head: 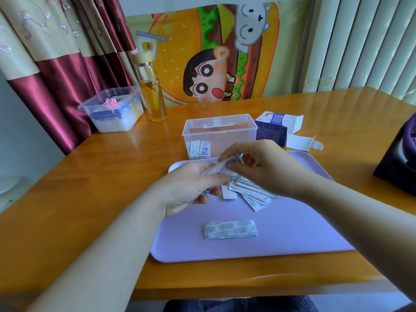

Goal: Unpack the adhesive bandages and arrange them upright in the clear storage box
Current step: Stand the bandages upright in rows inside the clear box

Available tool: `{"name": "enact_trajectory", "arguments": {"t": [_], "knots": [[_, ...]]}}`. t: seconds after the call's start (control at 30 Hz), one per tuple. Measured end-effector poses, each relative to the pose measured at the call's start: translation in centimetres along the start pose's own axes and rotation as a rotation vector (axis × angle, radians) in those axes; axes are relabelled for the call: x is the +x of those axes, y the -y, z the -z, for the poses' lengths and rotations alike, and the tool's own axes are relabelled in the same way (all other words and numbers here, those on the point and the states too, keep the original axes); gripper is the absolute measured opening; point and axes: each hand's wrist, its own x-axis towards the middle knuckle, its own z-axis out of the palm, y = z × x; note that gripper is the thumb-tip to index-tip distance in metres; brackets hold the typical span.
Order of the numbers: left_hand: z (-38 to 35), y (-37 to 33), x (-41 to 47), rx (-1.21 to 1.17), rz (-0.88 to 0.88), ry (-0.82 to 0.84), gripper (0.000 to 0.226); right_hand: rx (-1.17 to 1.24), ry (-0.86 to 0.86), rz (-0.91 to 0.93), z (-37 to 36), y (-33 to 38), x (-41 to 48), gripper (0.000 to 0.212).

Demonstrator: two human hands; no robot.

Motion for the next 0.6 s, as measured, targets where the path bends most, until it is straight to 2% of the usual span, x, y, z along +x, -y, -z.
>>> {"name": "enact_trajectory", "arguments": {"t": [0.1, 0.23, 0.3, 0.47, 0.6], "knots": [[0.2, 0.1, 0.0, -0.15, -0.066, -0.07, 0.016, 0.066, -0.196, -0.036, -0.6, -0.6, -0.1, 0.025], [-0.3, 0.2, -0.2, -0.386, -0.069, -0.1, 0.048, 0.029, -0.273, 0.088, -1.8, -0.5, -0.3, 0.032], [-0.4, 0.2, -0.1, -0.441, -0.076, -0.138, 0.046, 0.01, -0.282, 0.119, -2.0, -0.7, -0.3, 0.03], [-0.6, 0.2, 0.1, -0.453, -0.088, -0.216, 0.02, 0.05, -0.229, 0.05, -1.7, -0.4, -0.4, 0.029], [-0.8, 0.2, 0.1, -0.319, -0.167, -0.288, 0.026, 0.104, -0.227, -0.034, -1.5, -0.3, -0.5, 0.019]]}}
